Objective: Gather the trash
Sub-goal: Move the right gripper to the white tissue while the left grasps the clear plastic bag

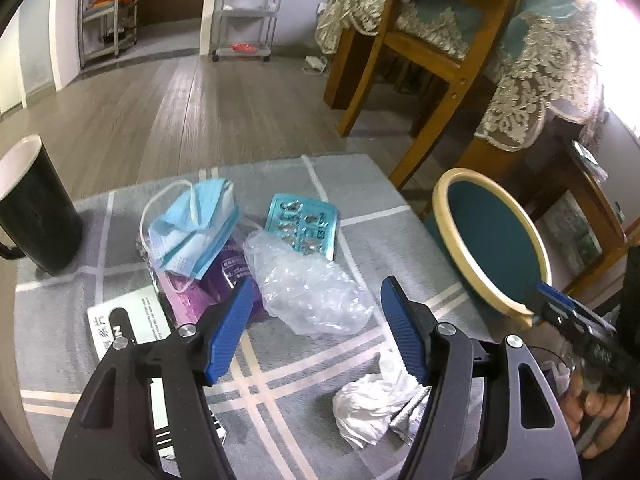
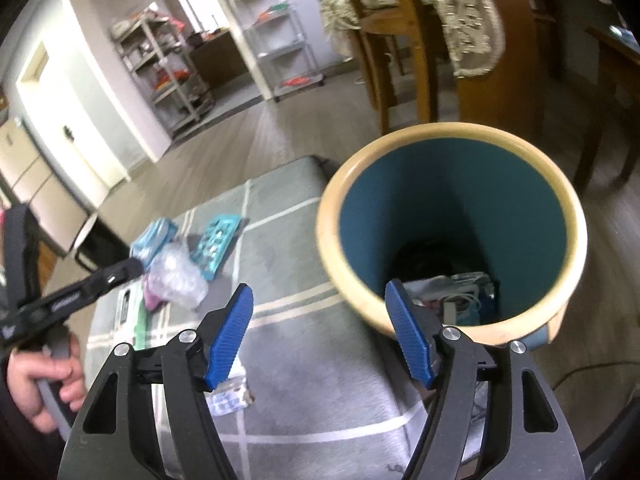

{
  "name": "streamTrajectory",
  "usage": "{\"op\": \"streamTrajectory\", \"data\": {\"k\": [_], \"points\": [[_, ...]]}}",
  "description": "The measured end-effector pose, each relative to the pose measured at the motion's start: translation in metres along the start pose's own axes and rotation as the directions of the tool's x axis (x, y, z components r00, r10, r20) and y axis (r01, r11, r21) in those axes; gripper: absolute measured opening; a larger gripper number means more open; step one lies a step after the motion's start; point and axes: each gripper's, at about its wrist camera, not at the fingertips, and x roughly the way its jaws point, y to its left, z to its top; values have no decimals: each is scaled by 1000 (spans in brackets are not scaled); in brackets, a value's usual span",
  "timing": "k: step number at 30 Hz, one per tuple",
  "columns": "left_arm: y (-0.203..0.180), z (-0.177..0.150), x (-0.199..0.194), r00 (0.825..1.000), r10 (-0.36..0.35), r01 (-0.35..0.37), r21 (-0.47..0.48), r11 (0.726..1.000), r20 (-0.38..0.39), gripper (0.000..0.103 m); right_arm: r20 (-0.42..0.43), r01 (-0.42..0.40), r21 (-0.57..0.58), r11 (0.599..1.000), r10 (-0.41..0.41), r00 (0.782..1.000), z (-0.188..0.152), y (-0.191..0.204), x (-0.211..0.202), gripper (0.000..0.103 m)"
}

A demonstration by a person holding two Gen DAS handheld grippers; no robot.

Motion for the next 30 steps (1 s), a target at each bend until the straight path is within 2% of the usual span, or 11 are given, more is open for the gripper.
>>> {"op": "streamTrajectory", "data": {"k": [10, 12, 14, 17, 19, 22, 30], "points": [[2, -1, 30, 999, 7, -8, -14, 1000, -40, 65, -73, -44, -114, 992, 36, 997, -20, 36, 13, 71], [3, -3, 35, 998, 1, -2, -20, 1000, -55, 54, -83, -53, -133, 990, 42, 996, -24, 41, 14, 71], [4, -4, 37, 998, -12, 10, -28, 1000, -68, 35, -94, -65, -149, 987, 51, 994, -28, 46, 16, 71], [3, -5, 36, 997, -30, 28, -32, 999, -75, 19, -110, -76, -168, 983, 58, 992, -31, 52, 19, 71], [2, -6, 33, 997, -43, 40, -34, 999, -70, 12, -116, -83, -176, 981, 63, 991, -33, 54, 20, 71], [0, -7, 26, 996, -63, 60, -43, 997, -58, 9, -121, -94, -186, 978, 72, 990, -35, 59, 20, 71], [2, -9, -6, 997, -81, 81, -67, 994, 2, 9, -142, -131, -212, 968, 102, 985, -41, 76, 24, 75]]}}
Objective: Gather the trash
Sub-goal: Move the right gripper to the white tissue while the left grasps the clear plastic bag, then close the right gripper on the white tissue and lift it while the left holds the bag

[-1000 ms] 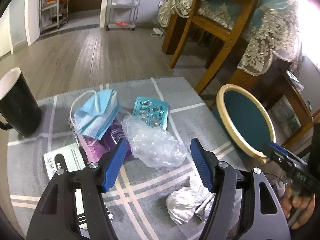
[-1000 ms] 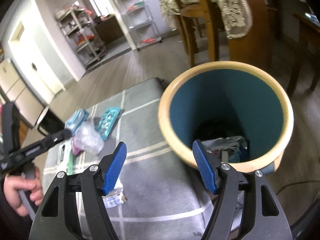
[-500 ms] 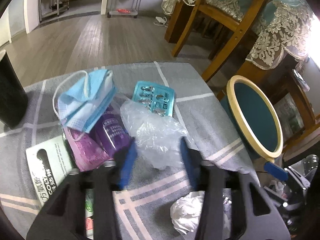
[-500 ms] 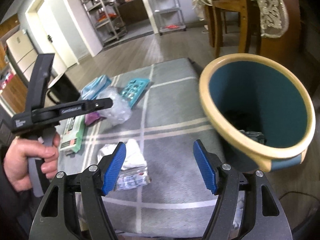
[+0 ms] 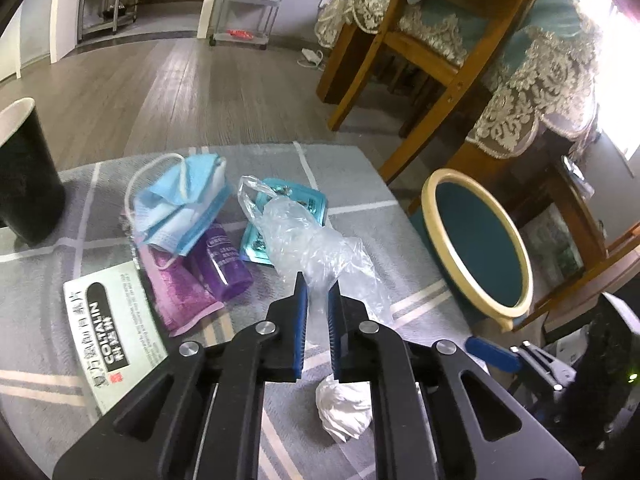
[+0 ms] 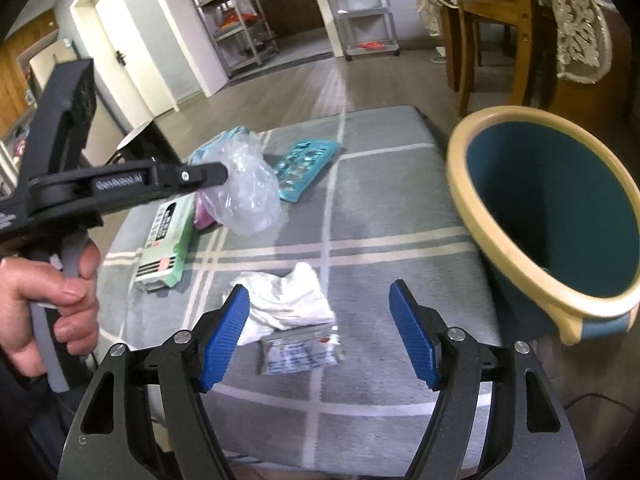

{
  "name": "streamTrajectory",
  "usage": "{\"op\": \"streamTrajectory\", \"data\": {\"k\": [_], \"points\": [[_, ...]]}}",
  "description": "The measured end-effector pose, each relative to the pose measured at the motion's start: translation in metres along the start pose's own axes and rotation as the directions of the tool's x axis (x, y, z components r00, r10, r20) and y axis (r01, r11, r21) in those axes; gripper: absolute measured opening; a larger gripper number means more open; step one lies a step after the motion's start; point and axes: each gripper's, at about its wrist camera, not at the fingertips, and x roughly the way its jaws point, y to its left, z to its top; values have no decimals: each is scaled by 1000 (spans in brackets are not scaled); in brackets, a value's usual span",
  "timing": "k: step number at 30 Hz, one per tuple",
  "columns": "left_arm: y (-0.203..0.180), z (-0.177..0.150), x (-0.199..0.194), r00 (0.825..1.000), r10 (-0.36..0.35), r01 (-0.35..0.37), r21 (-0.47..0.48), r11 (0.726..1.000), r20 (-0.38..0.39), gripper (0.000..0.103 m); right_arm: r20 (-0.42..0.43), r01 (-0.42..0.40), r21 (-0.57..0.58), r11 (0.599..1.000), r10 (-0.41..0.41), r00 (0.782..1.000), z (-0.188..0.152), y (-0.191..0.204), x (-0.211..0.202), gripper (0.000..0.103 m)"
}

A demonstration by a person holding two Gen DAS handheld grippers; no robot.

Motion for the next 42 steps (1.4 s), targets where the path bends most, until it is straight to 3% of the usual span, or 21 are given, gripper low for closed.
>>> {"op": "streamTrajectory", "data": {"k": [10, 23, 25, 30, 35, 42], "points": [[15, -6, -30, 998, 32, -29, -47, 998, 45, 9, -46, -9, -108, 994, 5, 999, -1, 36, 27, 78], [21, -15, -33, 998, 58, -56, -57, 997, 31, 9, -97, 25, -205, 978, -46, 994, -10, 51, 58, 76], [21, -15, -32, 998, 58, -56, -55, 997, 30, 9, -91, 33, -211, 977, -53, 994, -10, 51, 59, 72], [21, -17, -33, 998, 57, -55, -53, 997, 33, 9, -76, 18, -196, 980, -34, 997, -10, 46, 58, 47], [21, -17, -34, 998, 57, -55, -54, 997, 39, 9, -72, -22, -171, 985, 10, 997, -7, 45, 55, 28], [22, -17, -39, 997, 60, -57, -62, 996, 57, 9, -20, -45, -137, 989, 43, 999, 2, 44, 39, 24]]}}
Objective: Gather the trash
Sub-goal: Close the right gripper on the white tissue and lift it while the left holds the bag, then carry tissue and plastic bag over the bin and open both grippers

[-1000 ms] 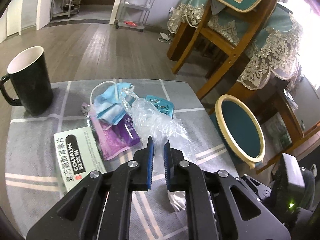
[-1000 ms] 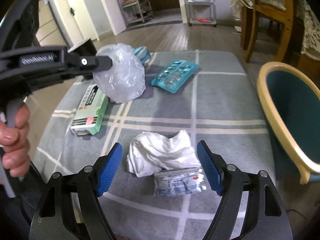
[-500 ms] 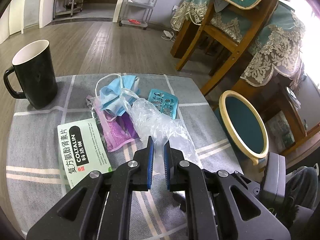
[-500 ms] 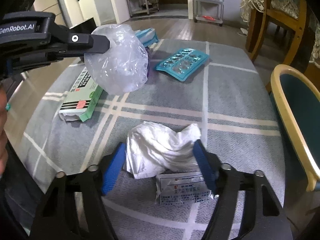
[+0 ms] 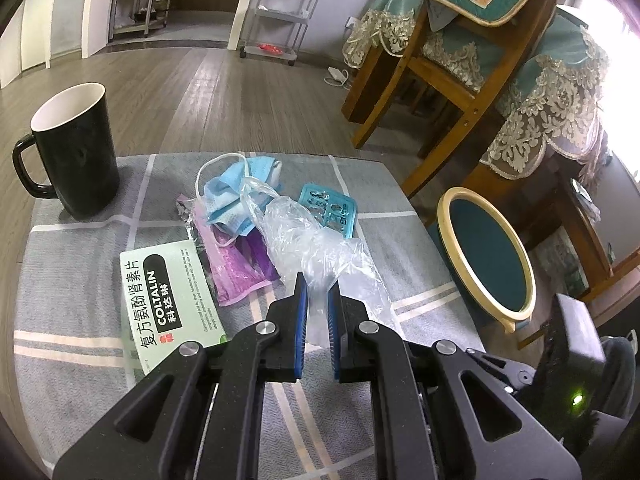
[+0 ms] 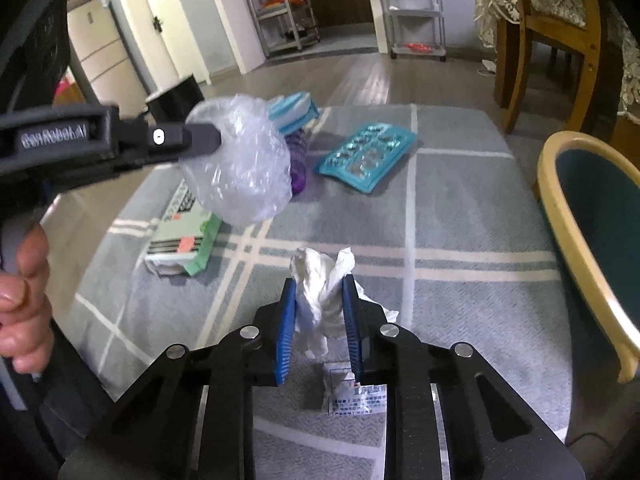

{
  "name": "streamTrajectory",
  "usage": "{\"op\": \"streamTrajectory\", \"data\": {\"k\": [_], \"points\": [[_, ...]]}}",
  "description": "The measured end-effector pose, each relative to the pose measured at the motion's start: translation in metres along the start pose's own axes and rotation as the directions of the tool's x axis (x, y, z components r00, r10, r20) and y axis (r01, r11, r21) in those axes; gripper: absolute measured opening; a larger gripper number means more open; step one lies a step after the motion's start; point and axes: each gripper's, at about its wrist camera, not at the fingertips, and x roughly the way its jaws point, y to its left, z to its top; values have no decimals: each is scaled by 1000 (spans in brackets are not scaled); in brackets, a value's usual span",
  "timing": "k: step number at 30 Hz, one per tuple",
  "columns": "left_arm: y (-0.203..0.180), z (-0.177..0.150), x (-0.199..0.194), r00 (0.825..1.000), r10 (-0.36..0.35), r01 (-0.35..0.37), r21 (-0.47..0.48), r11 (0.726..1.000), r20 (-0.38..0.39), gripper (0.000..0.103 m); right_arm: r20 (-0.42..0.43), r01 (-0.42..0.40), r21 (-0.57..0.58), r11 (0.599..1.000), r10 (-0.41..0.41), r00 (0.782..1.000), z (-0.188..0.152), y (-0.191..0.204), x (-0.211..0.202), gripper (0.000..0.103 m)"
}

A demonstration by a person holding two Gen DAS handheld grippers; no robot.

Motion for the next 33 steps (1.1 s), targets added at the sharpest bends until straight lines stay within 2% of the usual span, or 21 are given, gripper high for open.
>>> {"op": "streamTrajectory", "data": {"k": [19, 33], "points": [[-5, 1, -4, 999, -23, 22, 12, 1000, 25, 9, 148, -1, 131, 991, -18, 989, 23, -38, -63, 22], [-49, -4, 2, 996, -87, 88, 137, 987, -9, 9, 181, 112, 170, 979, -143, 973, 17, -62, -110, 22]]}}
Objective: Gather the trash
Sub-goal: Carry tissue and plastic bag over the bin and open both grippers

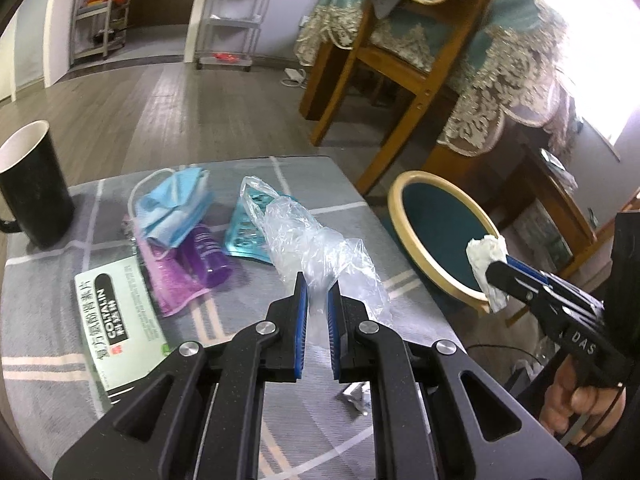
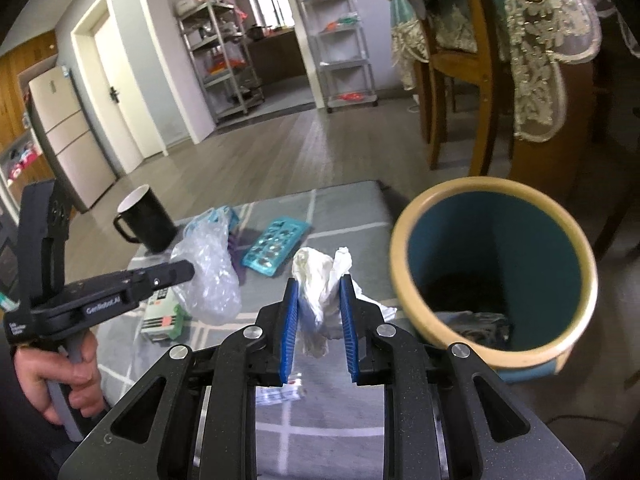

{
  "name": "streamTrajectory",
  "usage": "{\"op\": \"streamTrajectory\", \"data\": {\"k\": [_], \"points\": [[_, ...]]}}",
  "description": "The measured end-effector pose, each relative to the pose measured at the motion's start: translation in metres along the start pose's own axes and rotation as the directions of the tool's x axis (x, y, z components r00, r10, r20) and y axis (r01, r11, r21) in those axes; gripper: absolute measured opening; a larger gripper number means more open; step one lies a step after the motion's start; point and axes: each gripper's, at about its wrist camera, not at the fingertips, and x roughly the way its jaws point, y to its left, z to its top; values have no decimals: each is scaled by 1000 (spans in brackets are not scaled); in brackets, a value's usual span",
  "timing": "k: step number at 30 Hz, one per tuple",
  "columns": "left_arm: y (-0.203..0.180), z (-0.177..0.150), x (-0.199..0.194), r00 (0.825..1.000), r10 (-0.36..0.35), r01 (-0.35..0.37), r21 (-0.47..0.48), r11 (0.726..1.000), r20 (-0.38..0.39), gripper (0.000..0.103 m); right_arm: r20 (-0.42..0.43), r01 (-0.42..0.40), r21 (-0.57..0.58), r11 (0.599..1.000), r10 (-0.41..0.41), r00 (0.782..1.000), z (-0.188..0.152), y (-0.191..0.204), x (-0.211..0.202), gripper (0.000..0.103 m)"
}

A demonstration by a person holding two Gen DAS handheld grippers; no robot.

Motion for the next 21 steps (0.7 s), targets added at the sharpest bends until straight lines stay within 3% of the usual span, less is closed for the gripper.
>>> {"op": "streamTrajectory", "data": {"k": [11, 21], "points": [[-48, 12, 19, 998, -55, 57, 88, 994, -20, 9, 37, 106, 5, 994, -106, 994, 10, -26, -19, 22], [-109, 32, 56, 993, -111, 118, 170, 978, -47, 9, 39, 187, 105, 977, -192, 981, 10, -73, -29, 22]]}}
